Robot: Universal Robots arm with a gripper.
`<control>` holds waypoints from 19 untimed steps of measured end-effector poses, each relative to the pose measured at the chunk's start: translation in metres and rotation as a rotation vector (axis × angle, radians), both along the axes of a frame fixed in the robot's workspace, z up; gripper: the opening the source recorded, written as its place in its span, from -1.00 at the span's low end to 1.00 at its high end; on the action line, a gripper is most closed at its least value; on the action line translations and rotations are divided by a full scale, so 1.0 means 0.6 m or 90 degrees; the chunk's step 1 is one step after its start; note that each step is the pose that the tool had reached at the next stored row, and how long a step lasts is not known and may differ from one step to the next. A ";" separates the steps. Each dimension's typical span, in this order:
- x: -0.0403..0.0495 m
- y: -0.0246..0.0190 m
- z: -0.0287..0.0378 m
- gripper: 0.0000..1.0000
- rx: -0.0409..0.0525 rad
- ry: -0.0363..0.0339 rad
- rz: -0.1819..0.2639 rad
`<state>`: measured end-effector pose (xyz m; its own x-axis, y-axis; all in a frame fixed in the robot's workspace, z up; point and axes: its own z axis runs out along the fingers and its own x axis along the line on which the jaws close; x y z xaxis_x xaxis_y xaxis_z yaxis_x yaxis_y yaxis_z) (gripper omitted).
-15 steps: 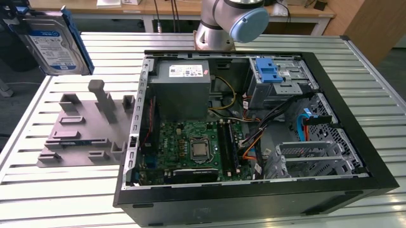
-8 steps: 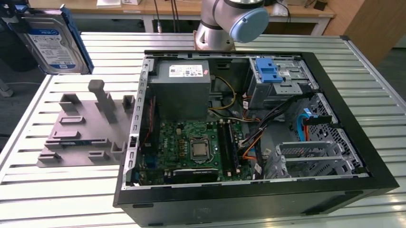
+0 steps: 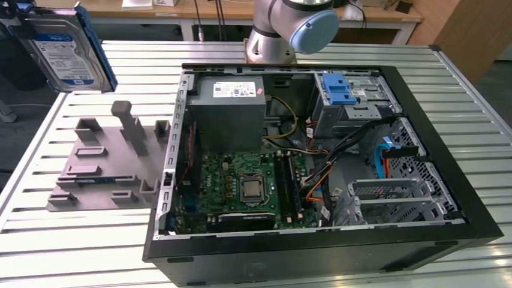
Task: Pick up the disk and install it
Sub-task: 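Pick up the disk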
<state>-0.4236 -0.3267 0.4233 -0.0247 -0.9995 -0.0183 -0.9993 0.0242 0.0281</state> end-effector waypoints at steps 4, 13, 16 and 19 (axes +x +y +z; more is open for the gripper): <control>0.000 0.0000 0.004 -0.27 0.0000 0.0000 0.000; 0.000 0.0000 0.014 -0.27 0.0000 0.0000 0.000; 0.000 0.0000 0.017 -0.27 0.0000 0.0000 0.000; 0.000 0.0000 0.021 -0.27 0.0000 0.0000 0.000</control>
